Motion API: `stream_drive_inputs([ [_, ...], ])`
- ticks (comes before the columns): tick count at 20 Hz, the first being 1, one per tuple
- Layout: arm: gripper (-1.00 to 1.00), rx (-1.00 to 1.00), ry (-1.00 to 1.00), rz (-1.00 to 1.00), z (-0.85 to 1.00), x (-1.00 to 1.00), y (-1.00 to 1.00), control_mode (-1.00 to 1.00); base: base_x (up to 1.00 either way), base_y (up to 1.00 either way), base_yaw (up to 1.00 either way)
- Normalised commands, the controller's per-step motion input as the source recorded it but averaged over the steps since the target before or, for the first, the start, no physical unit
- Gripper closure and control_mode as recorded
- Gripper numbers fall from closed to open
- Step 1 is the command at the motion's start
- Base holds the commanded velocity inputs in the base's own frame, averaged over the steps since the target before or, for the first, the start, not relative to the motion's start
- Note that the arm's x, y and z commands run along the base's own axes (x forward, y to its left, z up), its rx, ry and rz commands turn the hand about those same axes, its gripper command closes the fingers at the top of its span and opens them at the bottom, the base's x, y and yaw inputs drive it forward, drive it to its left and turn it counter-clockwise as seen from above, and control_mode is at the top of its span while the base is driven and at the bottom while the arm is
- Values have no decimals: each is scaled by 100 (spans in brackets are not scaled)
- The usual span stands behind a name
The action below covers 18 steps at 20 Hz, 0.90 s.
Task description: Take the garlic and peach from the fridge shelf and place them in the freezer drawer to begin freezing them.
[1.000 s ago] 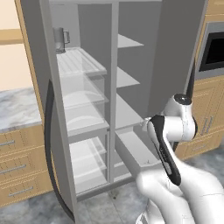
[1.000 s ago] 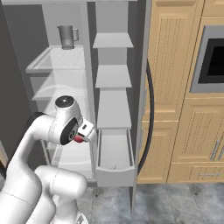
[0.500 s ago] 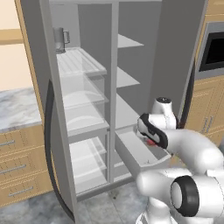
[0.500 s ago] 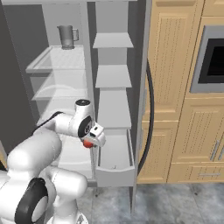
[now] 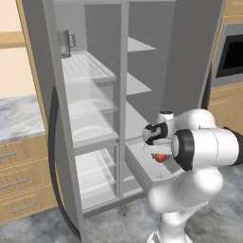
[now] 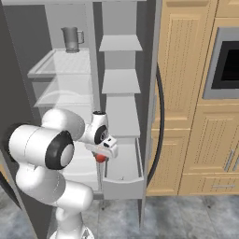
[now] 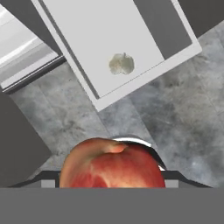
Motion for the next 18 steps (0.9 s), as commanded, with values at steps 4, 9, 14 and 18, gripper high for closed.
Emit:
stream_drive_inputs([
  [4,100,0,15,0,-35,51,-25,-100,0,0,0],
  [9,100,6,15,0,-7,47,-37,-100,0,0,0],
  [14,100,3,19,0,-28,57,-15,-100,0,0,0],
  [18,100,0,5,0,-68,21,0,-100,0,0,0],
])
